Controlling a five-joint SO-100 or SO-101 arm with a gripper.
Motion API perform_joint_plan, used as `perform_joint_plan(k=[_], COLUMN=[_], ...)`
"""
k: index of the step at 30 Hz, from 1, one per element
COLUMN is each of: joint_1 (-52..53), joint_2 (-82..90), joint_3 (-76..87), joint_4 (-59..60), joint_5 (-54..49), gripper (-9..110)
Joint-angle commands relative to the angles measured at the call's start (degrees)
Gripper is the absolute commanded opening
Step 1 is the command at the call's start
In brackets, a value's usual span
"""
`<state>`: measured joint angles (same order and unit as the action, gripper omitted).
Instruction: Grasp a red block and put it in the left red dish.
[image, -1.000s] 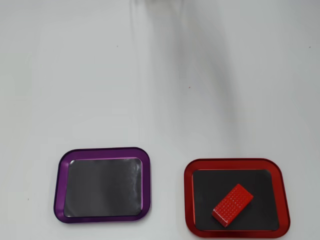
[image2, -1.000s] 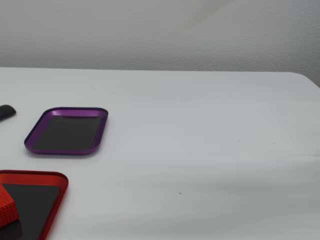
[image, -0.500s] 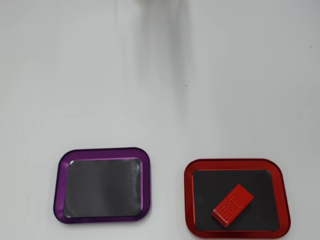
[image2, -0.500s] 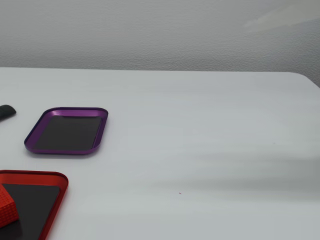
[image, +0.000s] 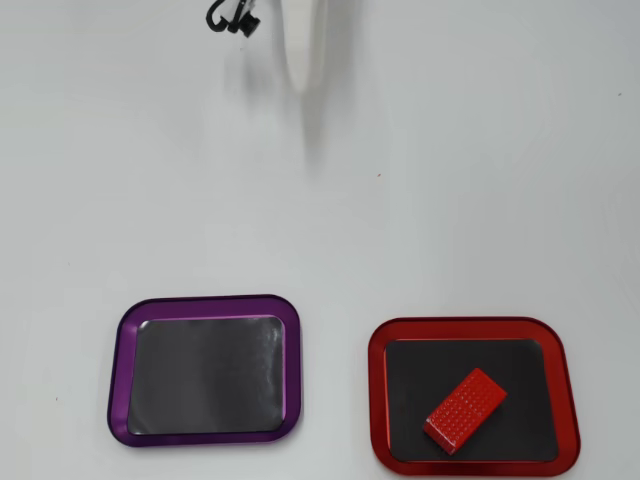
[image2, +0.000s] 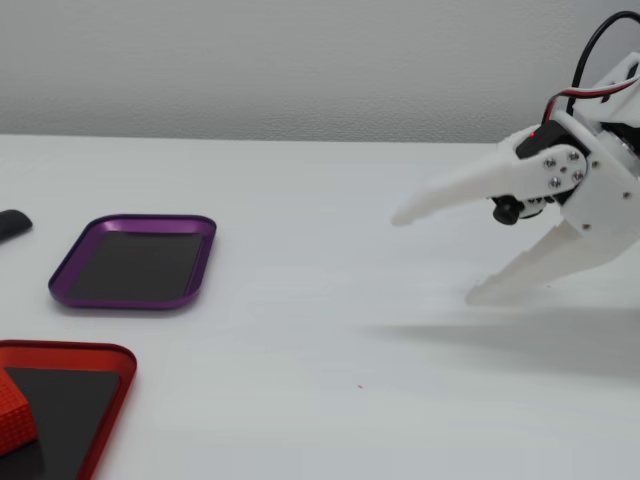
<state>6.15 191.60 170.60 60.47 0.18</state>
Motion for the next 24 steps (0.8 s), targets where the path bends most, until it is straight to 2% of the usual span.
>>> perform_joint_plan(k=[1, 8, 15, 24], joint_1=[0.26, 0.26, 0.26, 0.26], joint_2=[6.42, 6.42, 6.42, 6.33], joint_3=[2.9, 3.25, 2.99, 3.08], joint_4=[1.93, 10.72, 12.3, 11.87], joint_5=[2.29, 1.76, 2.2, 1.85], gripper=[29, 26, -1, 0])
